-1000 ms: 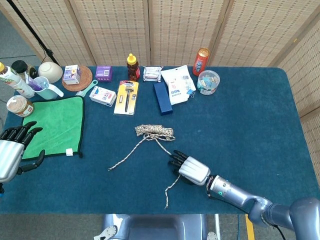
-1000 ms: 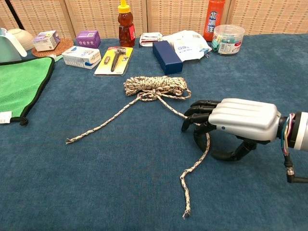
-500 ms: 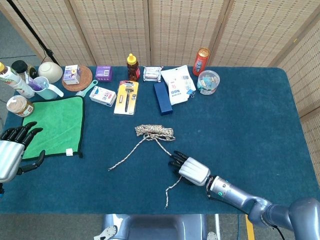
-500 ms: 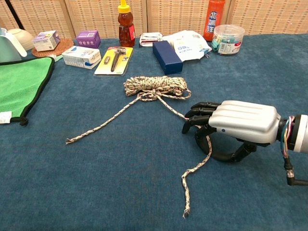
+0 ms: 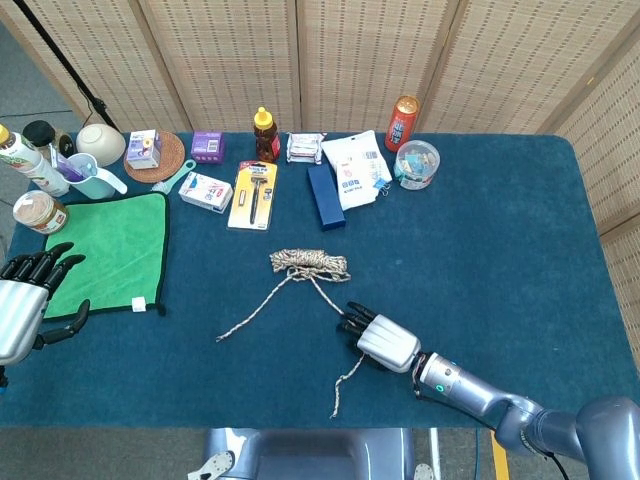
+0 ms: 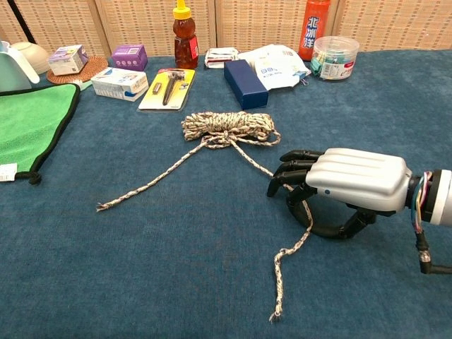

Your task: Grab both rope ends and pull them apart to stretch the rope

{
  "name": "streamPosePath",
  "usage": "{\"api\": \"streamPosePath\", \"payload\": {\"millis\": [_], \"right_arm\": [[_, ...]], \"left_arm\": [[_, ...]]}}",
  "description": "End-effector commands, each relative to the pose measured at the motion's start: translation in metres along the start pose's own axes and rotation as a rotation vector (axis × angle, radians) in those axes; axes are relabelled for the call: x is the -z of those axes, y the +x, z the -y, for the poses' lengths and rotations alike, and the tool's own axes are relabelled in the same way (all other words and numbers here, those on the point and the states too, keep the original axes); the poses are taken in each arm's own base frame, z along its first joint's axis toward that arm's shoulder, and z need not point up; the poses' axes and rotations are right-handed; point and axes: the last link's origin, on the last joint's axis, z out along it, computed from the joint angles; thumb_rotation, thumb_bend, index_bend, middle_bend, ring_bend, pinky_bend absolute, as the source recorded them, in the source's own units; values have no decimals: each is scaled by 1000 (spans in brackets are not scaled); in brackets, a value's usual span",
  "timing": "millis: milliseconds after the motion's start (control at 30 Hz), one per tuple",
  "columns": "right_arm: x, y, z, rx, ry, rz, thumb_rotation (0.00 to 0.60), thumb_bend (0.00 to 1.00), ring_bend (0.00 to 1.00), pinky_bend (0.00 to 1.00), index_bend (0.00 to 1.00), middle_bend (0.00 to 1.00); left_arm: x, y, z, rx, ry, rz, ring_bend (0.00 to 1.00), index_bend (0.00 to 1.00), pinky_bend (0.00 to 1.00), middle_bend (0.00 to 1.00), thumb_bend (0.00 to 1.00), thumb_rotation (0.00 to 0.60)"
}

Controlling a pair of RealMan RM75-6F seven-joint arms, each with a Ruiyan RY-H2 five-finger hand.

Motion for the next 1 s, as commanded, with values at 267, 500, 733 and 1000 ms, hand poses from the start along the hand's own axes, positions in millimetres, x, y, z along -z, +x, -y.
{"api": "streamPosePath", "payload": {"millis": [267,500,733,1000], "right_arm": [[0,2,1,-11,-9,-22,600,433,187,0,648,340],[1,16,-2,-15,-25,-78,600,433,200,0,656,357],[5,35,-9,-34,-68,-143,600,434,202,0,655,359],[15,52,-18,-64,-129,-177,600,433,204,0,653,359]], "left_arm": [[0,0,0,5,-2,-3,222,218,232,167,419,210],[1,-4,1,10,0,17,222,219,232,167,419,212],[-4,-18,-7,18,-45,92,223,218,232,167,419,211],[-27,-44,-38,-46,-250,249,221,228,230,167,421,277]]}}
